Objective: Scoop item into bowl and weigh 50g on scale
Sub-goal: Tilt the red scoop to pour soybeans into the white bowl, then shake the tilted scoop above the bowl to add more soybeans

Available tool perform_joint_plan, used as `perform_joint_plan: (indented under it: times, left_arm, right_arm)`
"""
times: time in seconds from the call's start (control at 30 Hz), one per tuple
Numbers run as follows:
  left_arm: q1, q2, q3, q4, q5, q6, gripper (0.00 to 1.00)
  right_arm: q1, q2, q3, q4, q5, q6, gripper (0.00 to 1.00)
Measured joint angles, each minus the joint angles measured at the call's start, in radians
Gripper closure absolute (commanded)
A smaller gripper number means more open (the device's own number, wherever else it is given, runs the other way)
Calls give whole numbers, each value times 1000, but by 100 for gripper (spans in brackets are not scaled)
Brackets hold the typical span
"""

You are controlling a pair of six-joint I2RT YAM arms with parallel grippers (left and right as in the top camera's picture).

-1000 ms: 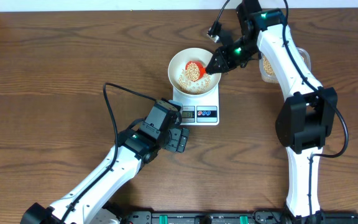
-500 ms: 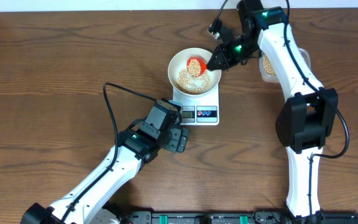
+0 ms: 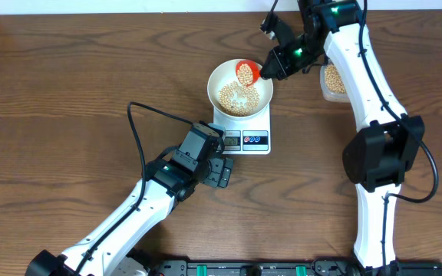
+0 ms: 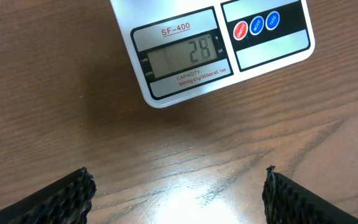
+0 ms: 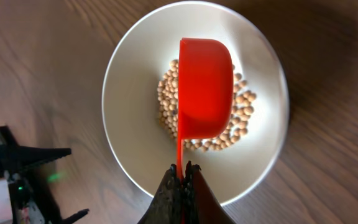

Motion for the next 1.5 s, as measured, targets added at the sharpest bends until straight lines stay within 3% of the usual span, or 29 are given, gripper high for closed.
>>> perform_joint_plan:
  times: [1.5]
  left_arm:
    - [0, 0, 0, 0, 0, 0, 11]
  right_arm:
    - [118, -41, 64, -13, 272, -16, 99]
